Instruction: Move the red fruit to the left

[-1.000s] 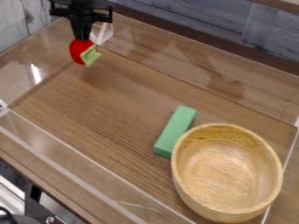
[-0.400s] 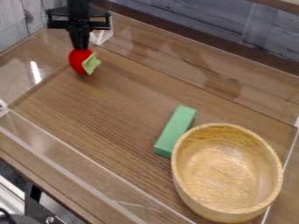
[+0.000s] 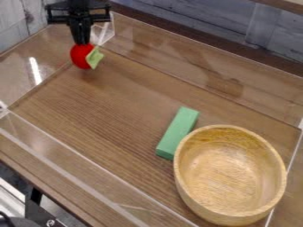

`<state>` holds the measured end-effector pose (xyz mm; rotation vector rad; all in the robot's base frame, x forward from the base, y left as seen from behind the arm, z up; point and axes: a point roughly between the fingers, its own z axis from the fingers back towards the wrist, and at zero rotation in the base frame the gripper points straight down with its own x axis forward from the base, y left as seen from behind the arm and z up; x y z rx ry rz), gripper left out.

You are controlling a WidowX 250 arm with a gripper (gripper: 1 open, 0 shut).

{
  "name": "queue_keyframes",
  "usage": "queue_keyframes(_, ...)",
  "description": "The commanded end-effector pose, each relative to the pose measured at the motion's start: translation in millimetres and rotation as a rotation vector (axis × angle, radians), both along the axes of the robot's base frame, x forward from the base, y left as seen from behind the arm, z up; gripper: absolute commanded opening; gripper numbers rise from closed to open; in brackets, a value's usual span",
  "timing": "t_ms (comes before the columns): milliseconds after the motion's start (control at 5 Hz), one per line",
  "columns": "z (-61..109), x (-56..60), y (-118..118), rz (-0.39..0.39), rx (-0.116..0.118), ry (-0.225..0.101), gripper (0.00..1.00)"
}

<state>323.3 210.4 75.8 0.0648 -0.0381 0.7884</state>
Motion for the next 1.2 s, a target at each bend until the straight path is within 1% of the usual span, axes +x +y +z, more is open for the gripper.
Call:
queue_keyframes(0,6.1,-4.1,3,0.052,0.008,-0.031,0.0)
queue_keyframes(200,8.2,-10.2,5,0.106,-0.026,-0.033,0.0)
queue_keyframes(400,14.5,-11.5,0,0.194,-0.061,-0.04,0.0)
queue_keyframes(600,17.6,-11.1,-5,0.266,-0.092,-0.039,0.0)
queue_keyframes(800,28.6,-16.2,-15,0.237,-0.124,-0.033,0.0)
queue_keyframes(1000,42.7,-22.5,-23,0.206,-0.161,-0.03,0.0)
